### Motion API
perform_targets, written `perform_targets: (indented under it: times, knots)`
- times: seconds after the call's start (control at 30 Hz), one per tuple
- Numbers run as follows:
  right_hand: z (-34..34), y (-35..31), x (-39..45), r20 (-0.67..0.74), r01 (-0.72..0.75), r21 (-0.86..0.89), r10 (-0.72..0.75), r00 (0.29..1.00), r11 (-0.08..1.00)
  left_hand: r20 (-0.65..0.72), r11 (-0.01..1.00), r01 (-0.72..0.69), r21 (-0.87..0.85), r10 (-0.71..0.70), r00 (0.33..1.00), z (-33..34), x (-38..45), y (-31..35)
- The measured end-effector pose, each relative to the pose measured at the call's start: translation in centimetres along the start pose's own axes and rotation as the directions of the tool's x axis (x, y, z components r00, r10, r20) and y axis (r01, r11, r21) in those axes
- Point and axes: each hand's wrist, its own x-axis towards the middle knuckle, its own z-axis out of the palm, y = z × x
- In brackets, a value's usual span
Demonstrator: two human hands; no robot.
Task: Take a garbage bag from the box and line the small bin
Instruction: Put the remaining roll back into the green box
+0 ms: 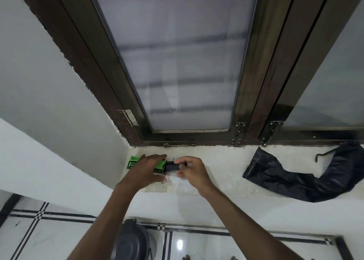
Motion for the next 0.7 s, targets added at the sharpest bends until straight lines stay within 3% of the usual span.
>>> perform_targets:
  times: [0.07,0.2,0.33,0.43,0.57,0.7]
  knots:
    - [1.5,0.4,-0.1,0.006,-0.009,-0.011,0.009,1.000,1.000,0.007,1.000,-0.015,0.025,0.015,1.000,0.0,0.1,-0.1]
    - [3.8,1.0,0.2,-0.145,0.115,-0.264,-0.157,0.977,0.958,0.039,0.999,-0.049,-0.013,0.049,0.998,-0.1,0.2,-0.5]
    - [4.6,1.2,0.4,-0.045,0.107,-0.172,-0.116,0.992,0.979,0.100,0.996,-0.053,-0.073,0.060,0.993,-0.3,-0.4,-1.7]
    - [4.3,1.1,0.2,0.028,0.070,-0.076,-0.068,0.997,0.995,0.010,0.997,-0.080,-0.020,0.080,0.997,-0.2,-0.5,-1.6]
    - [2.7,1.1,-0.3,-0.236,0.134,-0.287,-0.206,0.950,0.948,-0.159,0.978,-0.181,0.106,0.196,0.968,0.8,-0.4,-1.2]
    - [1.1,0.8,0.1,-0.062,0.124,-0.451,-0.170,0.984,0.884,-0.189,0.971,-0.184,0.151,0.211,0.959,1.0,0.1,-0.9]
